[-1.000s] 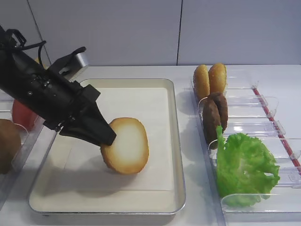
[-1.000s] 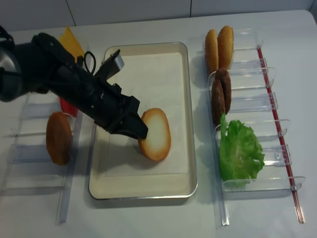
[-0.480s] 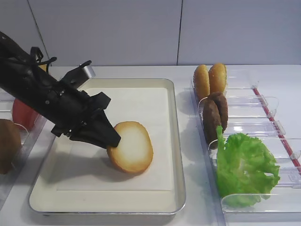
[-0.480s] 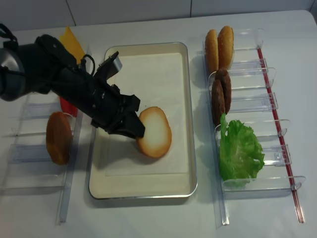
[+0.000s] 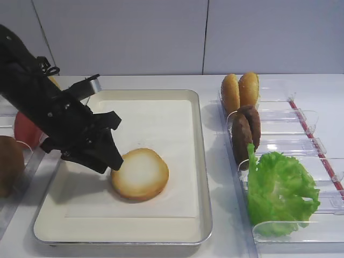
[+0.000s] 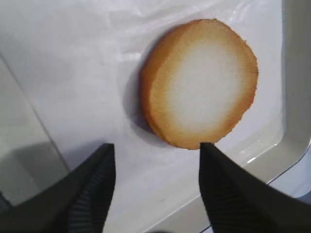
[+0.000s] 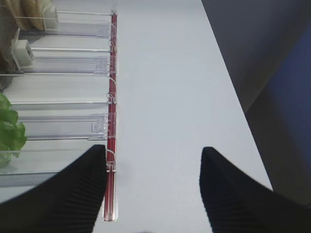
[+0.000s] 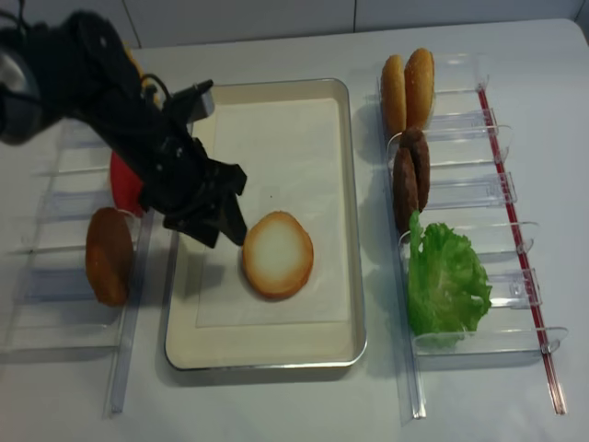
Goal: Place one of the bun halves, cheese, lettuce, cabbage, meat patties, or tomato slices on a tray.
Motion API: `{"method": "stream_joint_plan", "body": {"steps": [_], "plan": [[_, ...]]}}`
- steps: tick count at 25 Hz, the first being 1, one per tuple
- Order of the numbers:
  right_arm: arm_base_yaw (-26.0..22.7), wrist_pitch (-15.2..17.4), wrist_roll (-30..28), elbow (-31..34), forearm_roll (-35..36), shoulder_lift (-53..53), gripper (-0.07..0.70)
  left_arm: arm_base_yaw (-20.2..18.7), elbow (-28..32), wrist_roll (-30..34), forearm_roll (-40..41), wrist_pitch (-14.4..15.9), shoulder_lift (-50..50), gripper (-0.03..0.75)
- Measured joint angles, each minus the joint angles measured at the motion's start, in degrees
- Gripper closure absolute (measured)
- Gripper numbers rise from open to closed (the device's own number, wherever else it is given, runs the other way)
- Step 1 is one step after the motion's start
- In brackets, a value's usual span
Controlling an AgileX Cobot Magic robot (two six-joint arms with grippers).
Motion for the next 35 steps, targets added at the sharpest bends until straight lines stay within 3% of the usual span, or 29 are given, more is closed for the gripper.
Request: {"method": "stream_joint_plan", "body": {"steps": [5,17,24,35], "plan": [[0.0,0.0,-0.2,0.0,0.0,0.0,0.220,0.0,-4.8,-7.7,8.6,0.9,-0.1,0.351],[0.0,0.1,-0.4,0.0,0.0,0.0,0.220,0.0,-5.0,-17.8,25.1,1.9,-14.2,0.351],[0.0,0.1,-0.4,0.0,0.0,0.0,0.223,0.0,3.2,-21.0,32.5,2.7,-29.3,0.351],[0.0,0.1,-0.4,0.0,0.0,0.0,0.223,0.0,19.8,-21.0,33.2,3.6,-55.8,0.353]]}}
